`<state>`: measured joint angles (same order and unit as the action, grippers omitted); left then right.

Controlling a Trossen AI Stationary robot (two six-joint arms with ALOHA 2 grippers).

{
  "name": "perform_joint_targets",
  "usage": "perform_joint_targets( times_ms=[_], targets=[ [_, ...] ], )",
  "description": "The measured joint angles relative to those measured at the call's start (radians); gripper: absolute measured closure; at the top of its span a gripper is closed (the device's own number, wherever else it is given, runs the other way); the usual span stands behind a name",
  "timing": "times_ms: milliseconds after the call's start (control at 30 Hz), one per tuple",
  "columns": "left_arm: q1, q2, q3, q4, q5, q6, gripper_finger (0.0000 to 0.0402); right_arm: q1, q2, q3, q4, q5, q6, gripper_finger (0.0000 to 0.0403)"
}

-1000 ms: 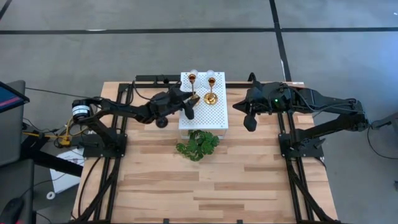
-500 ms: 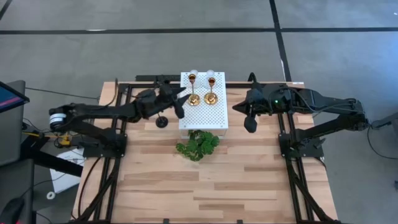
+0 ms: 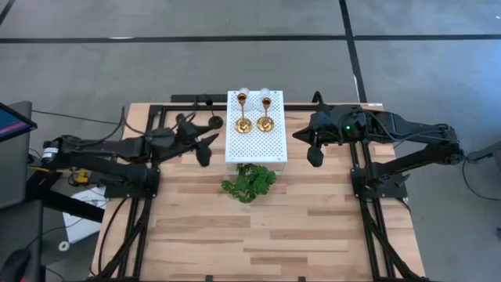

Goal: Pick & Place candle stick holders
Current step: Put the bottom black candle holder on the shelf

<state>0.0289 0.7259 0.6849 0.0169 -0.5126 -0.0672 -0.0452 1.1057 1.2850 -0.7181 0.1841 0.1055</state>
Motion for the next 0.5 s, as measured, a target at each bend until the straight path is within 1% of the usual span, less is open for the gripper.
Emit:
perform_joint_targets(
  times_ms=[67,267,367,500],
  targets=[
    [-0.041,-0.02,0.0,-0.073,-0.037,-0.057,0.0261,0.0,0.0,0.0,0.0,0.0,0.0,0.0403],
    [-0.134,-0.032,0.0,-0.226,-0.088,-0.221,0.0275,0.0,0.0,0.0,0.0,0.0,0.0,0.0403],
    [-0.167,-0.032,0.0,-0.297,-0.107,-0.304,0.0288,0.0,0.0,0.0,0.0,0.0,0.0,0.0403],
    [-0.218,-0.033,0.0,-0.411,-0.18,-0.402,0.0311,0.0,0.0,0.0,0.0,0.0,0.0,0.0403]
  ],
)
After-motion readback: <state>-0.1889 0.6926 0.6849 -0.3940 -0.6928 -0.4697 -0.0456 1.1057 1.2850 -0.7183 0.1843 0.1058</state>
